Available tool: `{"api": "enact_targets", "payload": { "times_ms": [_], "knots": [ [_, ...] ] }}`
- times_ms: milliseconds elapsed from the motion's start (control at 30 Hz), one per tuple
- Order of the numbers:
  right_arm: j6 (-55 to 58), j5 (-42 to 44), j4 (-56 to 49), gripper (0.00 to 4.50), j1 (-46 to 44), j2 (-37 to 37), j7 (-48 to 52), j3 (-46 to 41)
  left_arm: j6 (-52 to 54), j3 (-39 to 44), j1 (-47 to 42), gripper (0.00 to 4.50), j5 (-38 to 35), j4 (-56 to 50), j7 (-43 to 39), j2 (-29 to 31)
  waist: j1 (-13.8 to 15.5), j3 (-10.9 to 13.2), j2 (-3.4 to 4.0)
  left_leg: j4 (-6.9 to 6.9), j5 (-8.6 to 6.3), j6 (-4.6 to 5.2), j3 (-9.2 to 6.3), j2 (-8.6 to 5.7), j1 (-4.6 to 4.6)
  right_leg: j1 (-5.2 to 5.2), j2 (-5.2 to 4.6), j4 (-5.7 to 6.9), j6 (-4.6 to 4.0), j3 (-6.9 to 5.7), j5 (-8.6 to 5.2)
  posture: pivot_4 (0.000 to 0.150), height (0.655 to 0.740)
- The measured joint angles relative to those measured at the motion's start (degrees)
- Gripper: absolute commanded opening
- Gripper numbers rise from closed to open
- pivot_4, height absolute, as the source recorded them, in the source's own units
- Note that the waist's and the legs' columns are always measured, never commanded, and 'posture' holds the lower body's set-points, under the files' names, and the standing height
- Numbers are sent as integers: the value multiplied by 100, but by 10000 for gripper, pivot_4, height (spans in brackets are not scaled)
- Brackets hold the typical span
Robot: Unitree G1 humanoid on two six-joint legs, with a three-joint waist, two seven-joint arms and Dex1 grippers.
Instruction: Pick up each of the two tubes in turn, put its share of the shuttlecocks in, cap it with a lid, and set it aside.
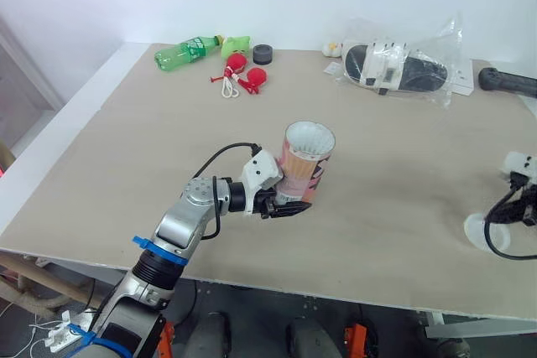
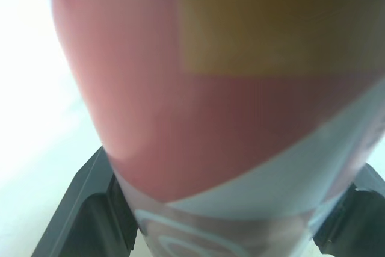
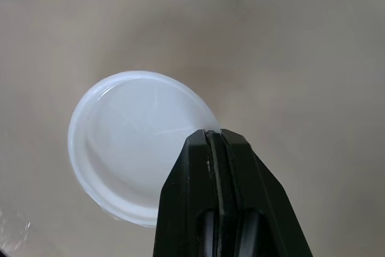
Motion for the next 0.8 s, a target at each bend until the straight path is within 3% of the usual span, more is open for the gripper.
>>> {"api": "enact_targets", "payload": {
  "times_ms": [33,167,267,433,467,567,800],
  "knots": [
    [454,888,-1487,459,348,-401,23,235,-43,-15,-13,29734,4,65,-12,-15,-1,3,26,-1,0,0,0,-1,-2,-1,-1,0,1,2,-1,1500,7400],
    [1490,2405,-3769,459,388,-1050,35,376,-166,-135,-72,29734,30,282,-33,-66,-3,5,38,-7,-1,0,-9,2,-1,-2,5,0,1,0,-3,1500,7400],
    [2305,3207,-4921,459,-420,-1071,40,553,-285,-203,-200,29734,50,481,-61,-123,2,10,30,-1,0,0,-15,3,-6,-6,6,1,-2,-6,-2,1500,7400],
    [2986,3682,-5383,459,-1898,-502,51,1088,-540,-236,-304,29734,70,803,-124,-242,-1,19,15,6,1,1,-17,6,-9,-10,9,1,-2,-6,0,1500,7400],
    [3159,3769,-5386,459,-2528,-153,52,1426,-679,-275,-336,29734,98,1005,-133,-302,2,21,12,6,1,2,-19,8,-18,-17,11,1,-5,-9,1,1500,7400],
    [3258,3868,-5226,459,-3277,309,52,1992,-1016,-366,-354,29734,240,1372,-140,-355,9,27,2,7,0,2,-25,8,-24,-21,9,1,-6,-15,1,1500,7400],
    [3051,4049,-4882,459,-3976,781,54,2719,-1641,-445,-341,29734,407,1800,-171,-405,73,32,-7,7,-2,4,-35,3,-42,-32,-2,1,-11,-32,0,1500,7400]
  ]
}}
